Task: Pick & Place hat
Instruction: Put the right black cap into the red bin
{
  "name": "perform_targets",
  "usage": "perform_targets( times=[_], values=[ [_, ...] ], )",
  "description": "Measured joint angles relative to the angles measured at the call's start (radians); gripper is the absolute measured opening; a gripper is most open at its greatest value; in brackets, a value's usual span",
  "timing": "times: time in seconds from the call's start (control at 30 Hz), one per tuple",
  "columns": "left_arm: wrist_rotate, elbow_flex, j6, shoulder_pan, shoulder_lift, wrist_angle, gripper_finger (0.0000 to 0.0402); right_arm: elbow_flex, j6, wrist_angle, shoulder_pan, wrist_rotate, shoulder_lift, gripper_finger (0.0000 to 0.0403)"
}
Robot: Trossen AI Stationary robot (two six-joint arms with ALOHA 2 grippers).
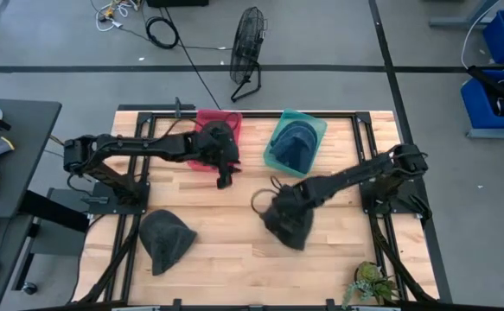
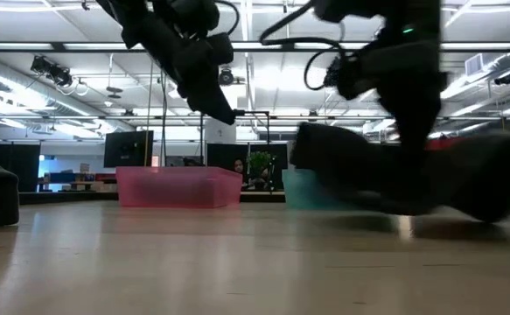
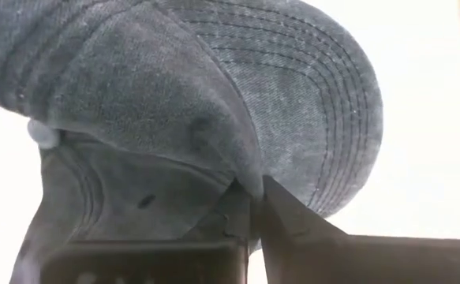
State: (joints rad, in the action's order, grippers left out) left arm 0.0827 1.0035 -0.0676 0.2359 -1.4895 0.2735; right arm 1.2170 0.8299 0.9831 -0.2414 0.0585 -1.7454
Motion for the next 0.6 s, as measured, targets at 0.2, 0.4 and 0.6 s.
perform_targets(
  times=[0.2, 0.4, 0.6],
  values=[
    [0.012, 0.000, 0.077, -0.107, 0.000, -0.001, 0.0135, 0.001, -0.202, -0.234, 0.102, 0.016, 0.000, 0.0011],
    [-0.016, 0.000, 0.095, -0.177, -0.019, -0.102, 0.0135, 0.002, -0.344, -0.446, 0.142, 0.017, -0.001, 0.0011],
    [-0.057, 0.000, 0.129, -0.200, -0.088, -0.213, 0.0135, 0.003, -0.401, -0.494, 0.146, 0.017, -0.015, 0.0011]
  ],
)
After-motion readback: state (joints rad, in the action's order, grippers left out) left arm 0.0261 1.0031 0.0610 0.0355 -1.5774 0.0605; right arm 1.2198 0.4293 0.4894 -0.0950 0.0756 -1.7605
